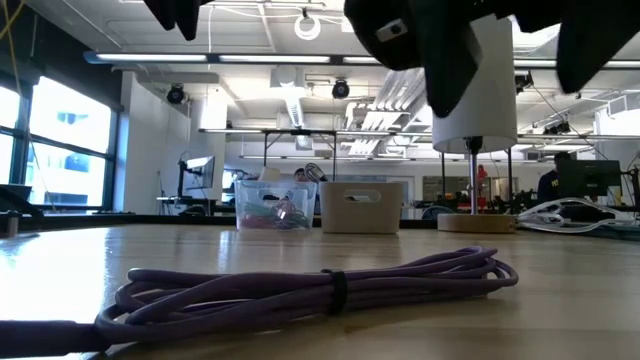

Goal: Pick & Place USB Port
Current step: Put the purple cable into the transparent bin

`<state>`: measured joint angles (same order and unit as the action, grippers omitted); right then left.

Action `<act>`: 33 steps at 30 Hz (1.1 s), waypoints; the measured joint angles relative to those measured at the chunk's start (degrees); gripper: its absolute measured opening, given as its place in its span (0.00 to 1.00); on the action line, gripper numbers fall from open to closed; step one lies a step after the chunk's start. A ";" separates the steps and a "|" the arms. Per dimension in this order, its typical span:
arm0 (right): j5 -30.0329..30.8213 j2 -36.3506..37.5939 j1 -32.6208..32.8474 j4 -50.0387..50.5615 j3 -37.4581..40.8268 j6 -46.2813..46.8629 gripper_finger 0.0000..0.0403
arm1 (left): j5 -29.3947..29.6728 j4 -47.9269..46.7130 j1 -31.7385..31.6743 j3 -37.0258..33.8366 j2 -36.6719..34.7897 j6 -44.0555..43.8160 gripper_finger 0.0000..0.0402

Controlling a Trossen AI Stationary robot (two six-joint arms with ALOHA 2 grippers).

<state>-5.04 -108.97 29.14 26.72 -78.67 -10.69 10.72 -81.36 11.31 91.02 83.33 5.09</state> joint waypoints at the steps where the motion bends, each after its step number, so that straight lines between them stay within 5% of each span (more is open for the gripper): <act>1: 0.10 -0.30 0.26 -0.25 0.00 0.42 0.48 | 0.02 0.22 0.00 0.00 0.02 -0.57 0.37; 17: 3.47 -10.98 -0.46 -0.68 -5.20 3.10 0.48 | 1.65 0.87 8.86 0.00 -0.20 -4.14 0.37; 33: 2.20 -12.10 -2.99 -0.60 -3.47 9.36 0.48 | 5.34 1.77 16.70 0.00 -0.20 -8.40 0.37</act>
<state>-2.83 -121.07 26.15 26.12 -82.14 -1.33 16.06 -79.59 28.01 91.02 83.13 -3.31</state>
